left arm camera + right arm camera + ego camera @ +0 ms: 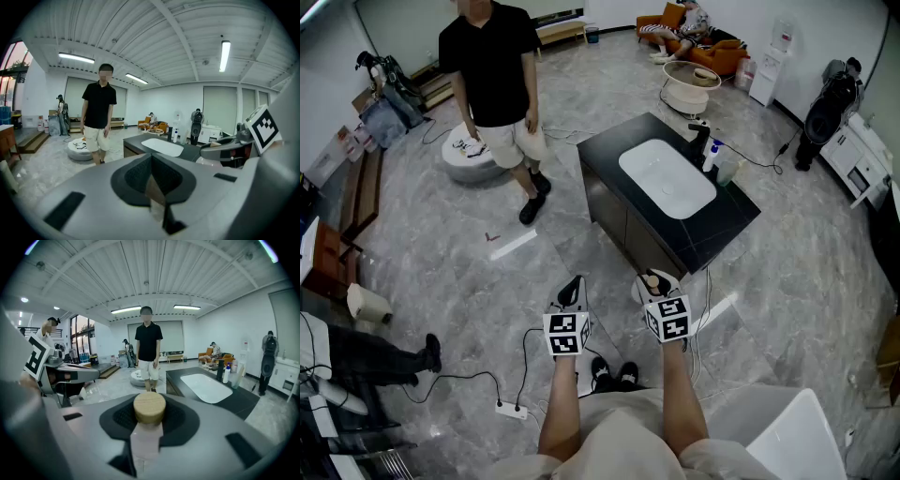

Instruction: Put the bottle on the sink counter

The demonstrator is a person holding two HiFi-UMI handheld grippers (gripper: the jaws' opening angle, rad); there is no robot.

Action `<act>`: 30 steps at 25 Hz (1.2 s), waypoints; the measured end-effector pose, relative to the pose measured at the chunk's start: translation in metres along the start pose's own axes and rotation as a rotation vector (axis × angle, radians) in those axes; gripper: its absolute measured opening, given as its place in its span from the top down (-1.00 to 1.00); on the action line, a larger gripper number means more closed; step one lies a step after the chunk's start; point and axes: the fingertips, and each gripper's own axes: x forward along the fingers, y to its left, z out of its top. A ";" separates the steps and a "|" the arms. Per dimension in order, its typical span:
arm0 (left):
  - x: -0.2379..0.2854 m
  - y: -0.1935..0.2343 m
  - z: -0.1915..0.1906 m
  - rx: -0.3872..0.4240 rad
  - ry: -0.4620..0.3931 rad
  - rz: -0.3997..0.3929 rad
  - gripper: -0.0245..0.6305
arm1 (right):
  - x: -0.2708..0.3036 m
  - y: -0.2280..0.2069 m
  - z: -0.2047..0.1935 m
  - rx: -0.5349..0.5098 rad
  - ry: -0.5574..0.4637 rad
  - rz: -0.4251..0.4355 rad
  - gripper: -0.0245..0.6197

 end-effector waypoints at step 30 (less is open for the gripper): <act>0.098 0.037 0.018 -0.022 -0.011 0.046 0.91 | 0.076 -0.070 0.018 0.006 0.000 0.050 0.61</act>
